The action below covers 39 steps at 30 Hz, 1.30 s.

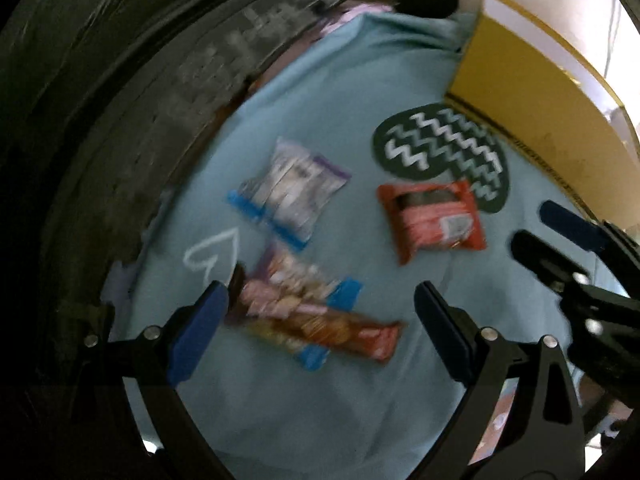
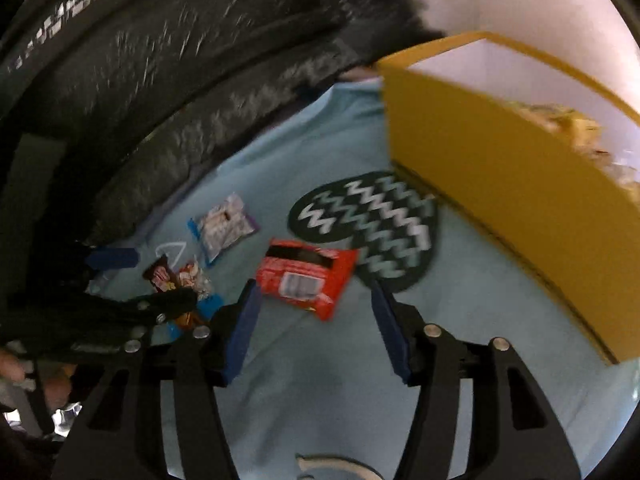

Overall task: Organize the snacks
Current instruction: 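Grasp the red packet with the right tool while the left tool grasps the chocolate bars, then carry both snacks into the yellow box and open both tools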

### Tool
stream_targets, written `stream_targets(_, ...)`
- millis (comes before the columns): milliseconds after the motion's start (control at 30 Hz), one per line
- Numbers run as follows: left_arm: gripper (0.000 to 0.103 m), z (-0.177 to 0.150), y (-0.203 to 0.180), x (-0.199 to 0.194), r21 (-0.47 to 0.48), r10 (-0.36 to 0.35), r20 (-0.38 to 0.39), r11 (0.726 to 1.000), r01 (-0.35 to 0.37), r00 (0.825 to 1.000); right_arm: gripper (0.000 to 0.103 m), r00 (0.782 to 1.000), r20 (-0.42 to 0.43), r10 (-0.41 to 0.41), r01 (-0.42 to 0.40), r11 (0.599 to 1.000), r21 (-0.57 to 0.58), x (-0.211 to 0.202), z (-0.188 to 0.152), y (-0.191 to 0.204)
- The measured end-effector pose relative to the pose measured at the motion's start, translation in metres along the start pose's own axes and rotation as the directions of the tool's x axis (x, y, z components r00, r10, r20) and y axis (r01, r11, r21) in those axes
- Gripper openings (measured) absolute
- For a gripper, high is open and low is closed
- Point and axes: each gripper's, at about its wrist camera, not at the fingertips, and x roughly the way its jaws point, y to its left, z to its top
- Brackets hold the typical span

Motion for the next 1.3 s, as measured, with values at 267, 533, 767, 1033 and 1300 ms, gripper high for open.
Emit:
stream_targets(267,0.096,-0.018,0.022,0.005,-0.078,0.032,-0.012,0.996,-0.033,0.999,0.067,0.999,-0.033,-0.034,0.032,0.999,-0.039,0.043,0.016,0.021)
stream_targets(533,0.096,-0.029,0.041,0.017,-0.116,0.057,-0.062,0.991,-0.063,0.996,0.058,0.975,-0.082,-0.208,0.196,0.97,-0.141,0.088,0.014,0.035)
stream_targets(767,0.096,-0.024,0.038,0.024,-0.109,0.031,-0.061,0.993,-0.038,0.998,0.052,0.99,-0.087,-0.114,0.123,0.986,0.112,0.041,0.02,-0.024)
stream_targets(1033,0.084,-0.008,0.015,0.052,-0.031,0.025,-0.103,0.999,-0.028,0.994,0.052,0.991,-0.059,-0.124,0.134,0.969,0.209,-0.022,-0.009,-0.061)
stream_targets(1300,0.023,0.001,0.013,0.03,-0.036,-0.067,-0.082,0.997,0.064,0.994,0.052,0.991,-0.049,-0.126,0.134,0.968,0.211,-0.046,-0.028,-0.056)
